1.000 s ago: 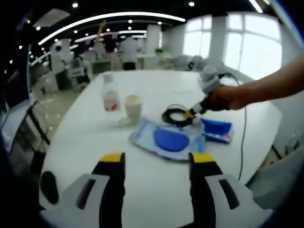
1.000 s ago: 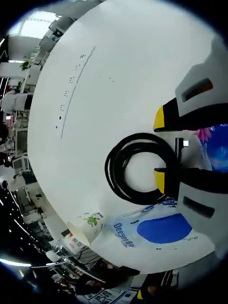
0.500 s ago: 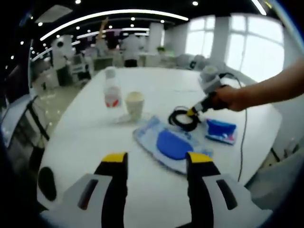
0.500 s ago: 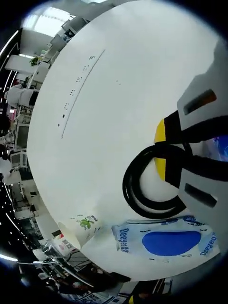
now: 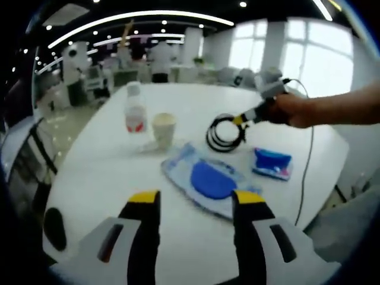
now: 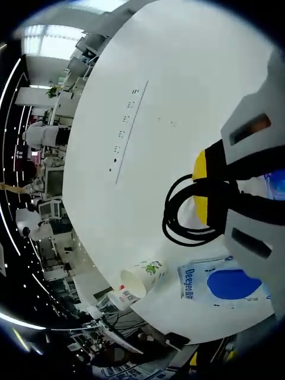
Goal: Arrange the tabletop items into an orderly group along one side of the table until the central work area is clear of visible clutter.
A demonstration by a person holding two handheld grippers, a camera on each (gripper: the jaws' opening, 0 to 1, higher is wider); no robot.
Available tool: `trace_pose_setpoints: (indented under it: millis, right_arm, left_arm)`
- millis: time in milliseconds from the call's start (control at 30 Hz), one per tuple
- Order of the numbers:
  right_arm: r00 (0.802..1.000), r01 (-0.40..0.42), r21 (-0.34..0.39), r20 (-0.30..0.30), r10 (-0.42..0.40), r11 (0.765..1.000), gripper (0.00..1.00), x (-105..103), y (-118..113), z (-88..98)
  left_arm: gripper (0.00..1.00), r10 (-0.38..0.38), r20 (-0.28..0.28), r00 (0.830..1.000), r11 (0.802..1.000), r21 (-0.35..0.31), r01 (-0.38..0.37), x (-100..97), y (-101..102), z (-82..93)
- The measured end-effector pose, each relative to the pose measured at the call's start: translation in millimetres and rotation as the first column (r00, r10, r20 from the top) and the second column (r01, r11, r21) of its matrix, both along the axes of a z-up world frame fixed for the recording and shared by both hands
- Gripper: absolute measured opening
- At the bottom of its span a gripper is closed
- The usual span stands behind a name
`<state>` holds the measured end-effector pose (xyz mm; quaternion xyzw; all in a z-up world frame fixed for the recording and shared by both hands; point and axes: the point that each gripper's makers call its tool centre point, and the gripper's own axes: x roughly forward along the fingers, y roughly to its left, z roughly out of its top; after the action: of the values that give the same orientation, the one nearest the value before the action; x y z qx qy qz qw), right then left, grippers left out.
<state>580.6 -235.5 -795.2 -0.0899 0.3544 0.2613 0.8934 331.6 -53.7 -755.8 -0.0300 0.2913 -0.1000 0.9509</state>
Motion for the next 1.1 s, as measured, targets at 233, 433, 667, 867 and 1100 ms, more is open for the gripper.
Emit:
trace_pose_setpoints:
  millis: [233, 433, 667, 867, 1100]
  right_arm:
    - [0.998, 0.016, 0.040, 0.063, -0.019, 0.999, 0.04, -32, 1, 50.3]
    - [0.994, 0.029, 0.044, 0.107, -0.033, 0.999, 0.04, -52, -7, 78.6]
    - [0.989, 0.062, 0.052, 0.132, -0.069, 0.997, 0.04, -61, -30, 96.0]
    - [0.984, 0.084, 0.050, 0.152, -0.091, 0.995, 0.05, -74, -47, 106.2]
    - [0.980, 0.114, 0.058, 0.154, -0.122, 0.992, 0.05, -93, -67, 109.1]
  left_arm:
    - [0.46, -0.021, -0.002, 1.000, 1.000, -0.012, 0.021, 0.0, -6, -0.6]
    - [0.48, -0.038, 0.009, 0.999, 0.999, -0.020, 0.038, 0.8, -10, 1.1]
    - [0.47, -0.070, 0.011, 0.997, 0.996, -0.045, 0.071, 0.9, -19, 1.3]
    - [0.47, -0.101, 0.018, 0.995, 0.993, -0.060, 0.102, 0.5, -28, 3.4]
    - [0.47, -0.146, 0.018, 0.989, 0.988, -0.056, 0.147, -1.3, -39, 2.8]
